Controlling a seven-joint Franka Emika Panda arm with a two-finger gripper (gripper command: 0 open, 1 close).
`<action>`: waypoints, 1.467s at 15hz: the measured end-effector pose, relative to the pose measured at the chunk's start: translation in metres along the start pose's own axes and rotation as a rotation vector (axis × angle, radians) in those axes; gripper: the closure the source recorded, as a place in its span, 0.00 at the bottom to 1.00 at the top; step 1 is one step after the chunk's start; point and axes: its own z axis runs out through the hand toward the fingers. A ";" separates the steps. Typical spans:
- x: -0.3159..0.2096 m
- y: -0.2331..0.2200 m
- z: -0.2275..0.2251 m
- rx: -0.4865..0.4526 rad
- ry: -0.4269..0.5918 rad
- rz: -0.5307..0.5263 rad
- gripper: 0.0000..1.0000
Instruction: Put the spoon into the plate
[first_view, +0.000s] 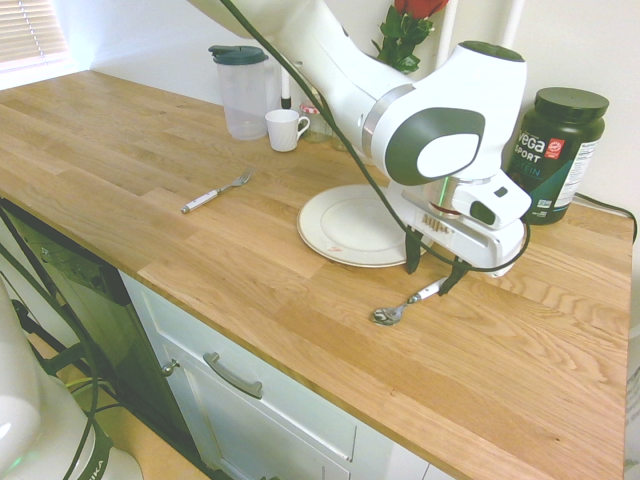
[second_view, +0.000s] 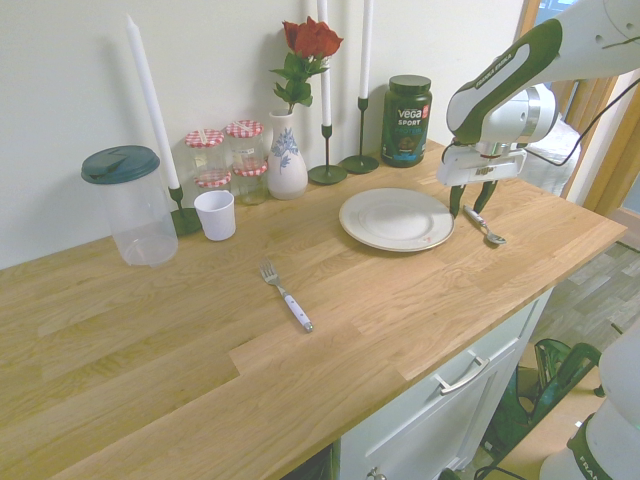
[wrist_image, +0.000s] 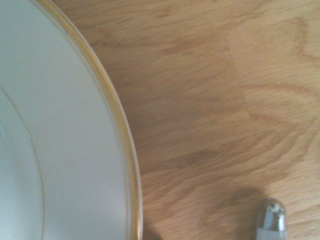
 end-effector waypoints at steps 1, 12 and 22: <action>0.001 -0.001 0.000 -0.001 0.000 -0.001 1.00; 0.006 -0.007 0.000 0.000 0.004 -0.002 1.00; 0.035 -0.029 -0.088 0.067 0.043 0.004 1.00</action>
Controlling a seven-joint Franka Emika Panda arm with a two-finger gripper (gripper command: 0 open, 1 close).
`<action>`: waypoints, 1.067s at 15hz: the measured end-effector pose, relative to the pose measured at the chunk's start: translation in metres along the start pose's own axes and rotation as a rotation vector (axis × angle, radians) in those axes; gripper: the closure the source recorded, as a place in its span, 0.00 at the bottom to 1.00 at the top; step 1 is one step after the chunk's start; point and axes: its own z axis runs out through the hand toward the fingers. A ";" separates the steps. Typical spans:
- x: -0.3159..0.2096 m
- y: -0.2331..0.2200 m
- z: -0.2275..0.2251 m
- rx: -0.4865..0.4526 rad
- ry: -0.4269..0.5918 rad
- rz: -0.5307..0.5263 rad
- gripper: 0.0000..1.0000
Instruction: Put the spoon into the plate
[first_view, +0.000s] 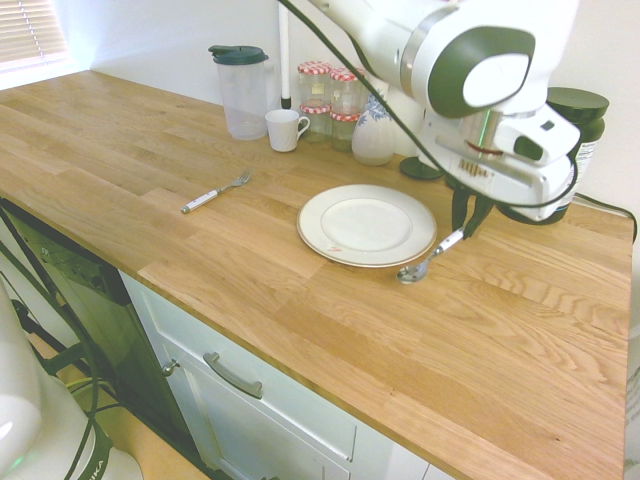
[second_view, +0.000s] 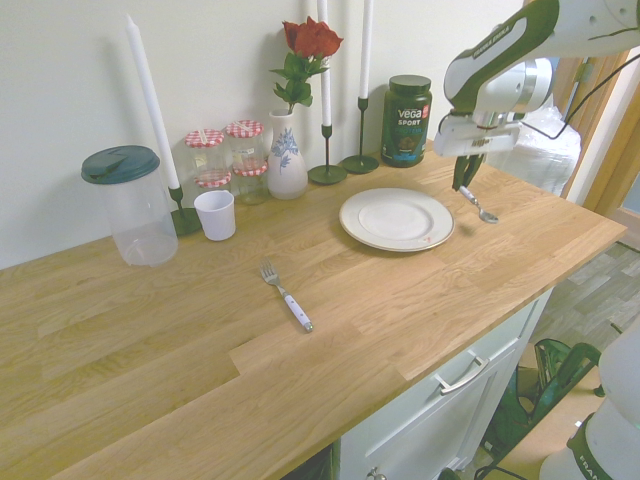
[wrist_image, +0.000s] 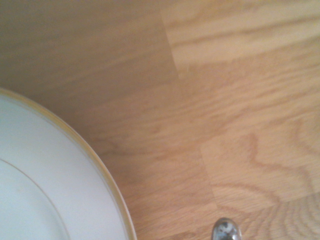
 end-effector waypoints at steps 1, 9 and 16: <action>-0.003 -0.006 -0.014 0.012 -0.003 -0.009 1.00; -0.090 -0.105 -0.010 0.022 -0.038 -0.106 1.00; -0.110 -0.113 0.051 -0.035 -0.037 -0.132 1.00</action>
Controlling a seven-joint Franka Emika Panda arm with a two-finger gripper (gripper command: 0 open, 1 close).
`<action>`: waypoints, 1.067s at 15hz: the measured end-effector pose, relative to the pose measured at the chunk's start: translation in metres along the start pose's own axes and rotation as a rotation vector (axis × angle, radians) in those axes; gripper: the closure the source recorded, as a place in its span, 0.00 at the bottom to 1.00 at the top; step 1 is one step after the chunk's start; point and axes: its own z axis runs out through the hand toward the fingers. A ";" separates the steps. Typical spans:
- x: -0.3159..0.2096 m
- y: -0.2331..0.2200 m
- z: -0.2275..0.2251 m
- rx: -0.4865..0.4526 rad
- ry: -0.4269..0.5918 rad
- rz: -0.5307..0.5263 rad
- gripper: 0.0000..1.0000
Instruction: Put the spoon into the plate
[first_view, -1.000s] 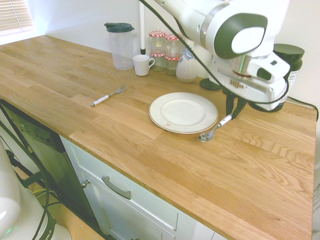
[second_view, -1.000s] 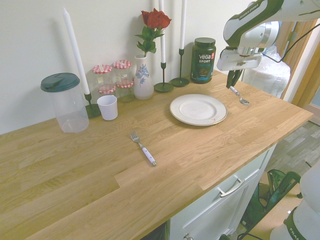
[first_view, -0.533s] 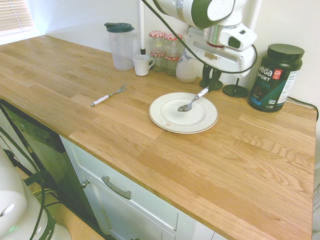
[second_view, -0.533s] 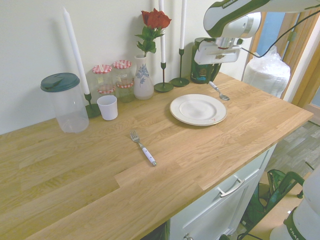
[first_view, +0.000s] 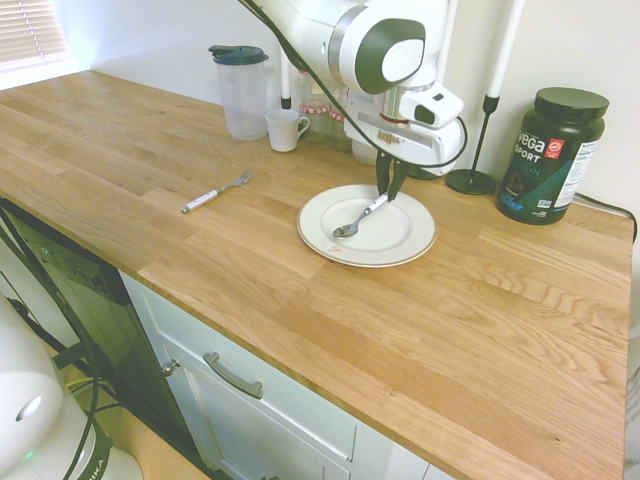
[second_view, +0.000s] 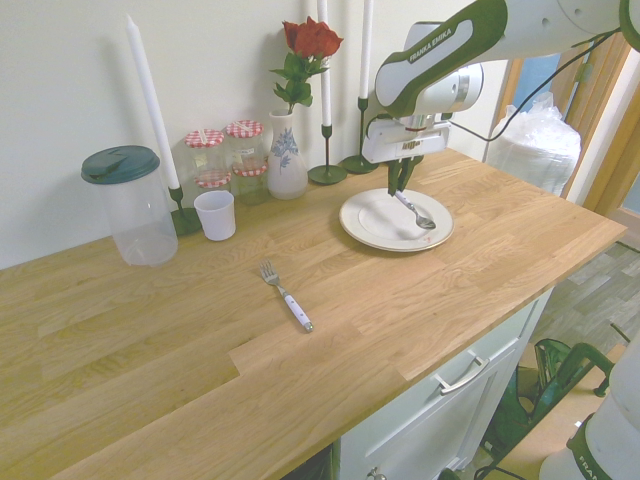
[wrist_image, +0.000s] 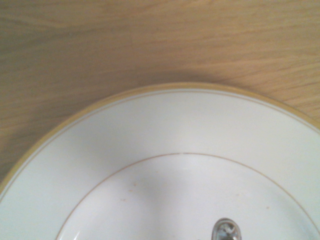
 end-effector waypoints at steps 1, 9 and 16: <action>-0.003 0.000 0.004 -0.003 -0.002 -0.003 1.00; -0.015 -0.010 0.020 -0.028 -0.008 -0.013 1.00; -0.015 -0.010 0.025 -0.034 -0.008 0.000 0.00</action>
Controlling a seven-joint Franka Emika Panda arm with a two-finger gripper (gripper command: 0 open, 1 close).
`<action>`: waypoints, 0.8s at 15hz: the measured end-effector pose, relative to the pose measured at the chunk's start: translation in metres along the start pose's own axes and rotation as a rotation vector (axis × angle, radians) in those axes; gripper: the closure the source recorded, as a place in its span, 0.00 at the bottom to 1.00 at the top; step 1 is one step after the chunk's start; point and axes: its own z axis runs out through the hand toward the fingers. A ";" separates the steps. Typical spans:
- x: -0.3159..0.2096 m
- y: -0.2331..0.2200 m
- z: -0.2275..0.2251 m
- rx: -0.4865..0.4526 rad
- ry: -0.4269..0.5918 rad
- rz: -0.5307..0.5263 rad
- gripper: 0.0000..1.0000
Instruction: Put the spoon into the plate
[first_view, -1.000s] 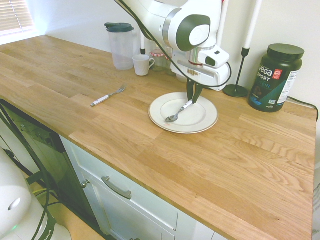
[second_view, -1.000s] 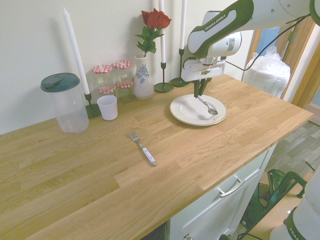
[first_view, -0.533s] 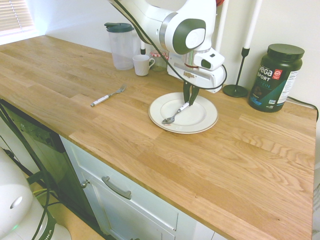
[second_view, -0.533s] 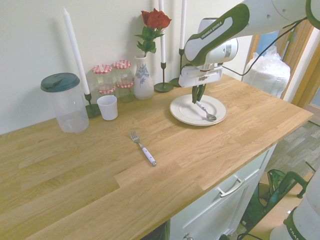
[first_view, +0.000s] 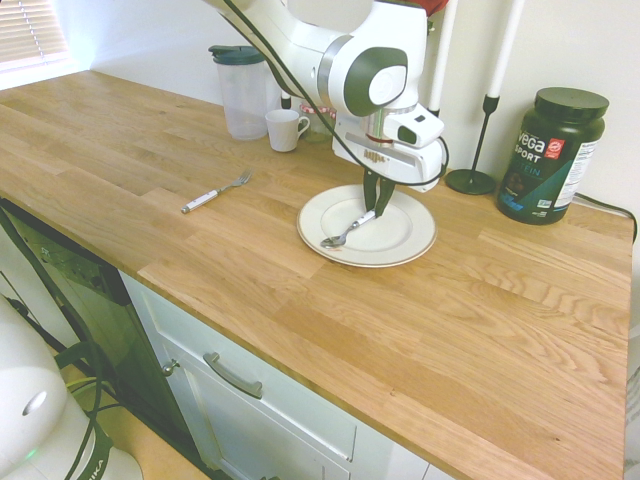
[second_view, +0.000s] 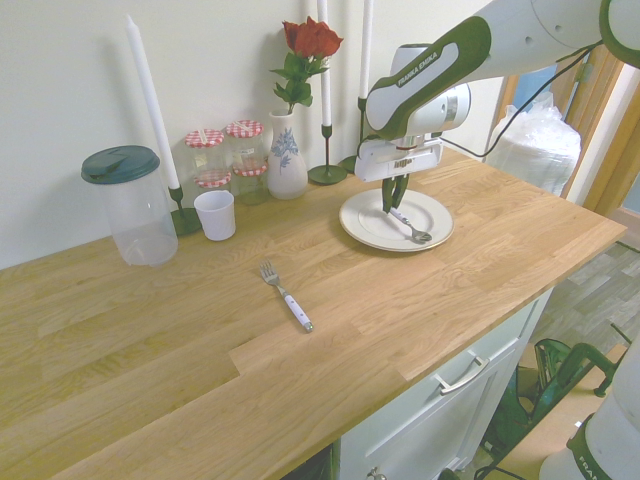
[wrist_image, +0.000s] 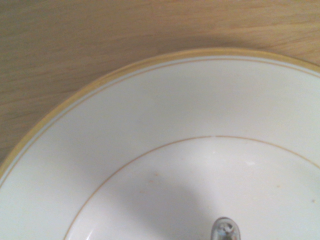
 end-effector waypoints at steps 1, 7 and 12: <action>0.000 0.000 -0.001 0.001 0.001 0.001 0.00; 0.005 -0.006 -0.010 0.015 0.016 0.002 0.00; 0.005 -0.011 -0.023 0.024 0.021 -0.007 0.00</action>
